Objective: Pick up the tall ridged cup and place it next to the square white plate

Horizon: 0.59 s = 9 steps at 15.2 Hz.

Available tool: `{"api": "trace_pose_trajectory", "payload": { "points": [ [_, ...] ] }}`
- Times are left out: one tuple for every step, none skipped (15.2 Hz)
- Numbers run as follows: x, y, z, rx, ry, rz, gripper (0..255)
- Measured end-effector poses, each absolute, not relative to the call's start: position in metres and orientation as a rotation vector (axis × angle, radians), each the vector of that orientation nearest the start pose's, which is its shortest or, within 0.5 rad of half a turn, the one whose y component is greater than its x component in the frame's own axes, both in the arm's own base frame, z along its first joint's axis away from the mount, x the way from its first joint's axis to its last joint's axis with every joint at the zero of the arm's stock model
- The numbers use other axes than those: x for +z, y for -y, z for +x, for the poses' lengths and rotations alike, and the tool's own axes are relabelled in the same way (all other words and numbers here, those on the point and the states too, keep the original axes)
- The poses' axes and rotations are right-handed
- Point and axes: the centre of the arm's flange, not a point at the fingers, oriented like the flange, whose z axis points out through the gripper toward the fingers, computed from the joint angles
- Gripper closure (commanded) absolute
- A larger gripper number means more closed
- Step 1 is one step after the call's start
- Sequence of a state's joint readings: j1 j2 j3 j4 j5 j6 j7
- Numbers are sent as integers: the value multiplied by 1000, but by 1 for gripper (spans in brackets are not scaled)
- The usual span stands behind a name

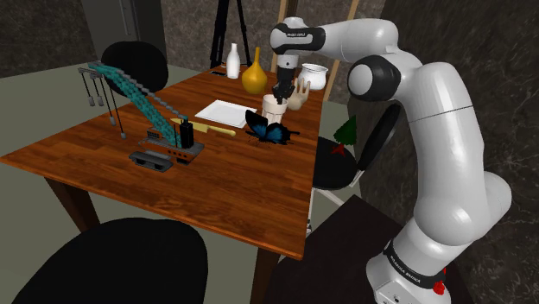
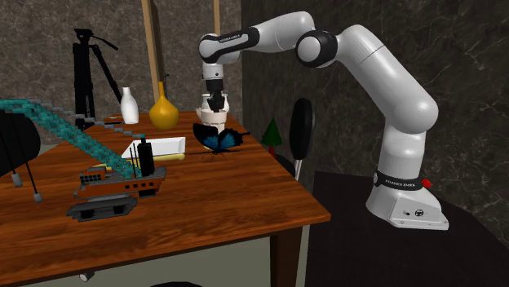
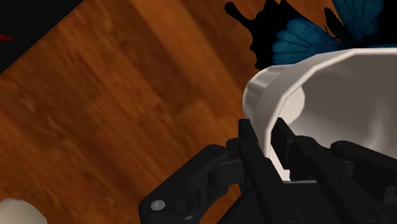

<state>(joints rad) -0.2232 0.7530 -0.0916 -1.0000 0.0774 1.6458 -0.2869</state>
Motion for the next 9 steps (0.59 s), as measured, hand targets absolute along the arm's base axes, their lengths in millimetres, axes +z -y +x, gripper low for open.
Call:
{"api": "trace_pose_trajectory", "payload": {
  "points": [
    [405, 201, 717, 150, -25, -3094, 255],
    [404, 201, 718, 150, -24, -3094, 255],
    [405, 200, 716, 150, -24, -3093, 0],
    [402, 199, 716, 161, -21, -3090, 0],
    [400, 199, 716, 167, -20, -3088, 0],
    [399, 199, 716, 170, -19, -3087, 0],
    [399, 199, 716, 172, -19, -3086, 0],
    [398, 199, 716, 173, -19, -3086, 0],
    [397, 198, 716, 173, -19, -3086, 0]
  ]
}}
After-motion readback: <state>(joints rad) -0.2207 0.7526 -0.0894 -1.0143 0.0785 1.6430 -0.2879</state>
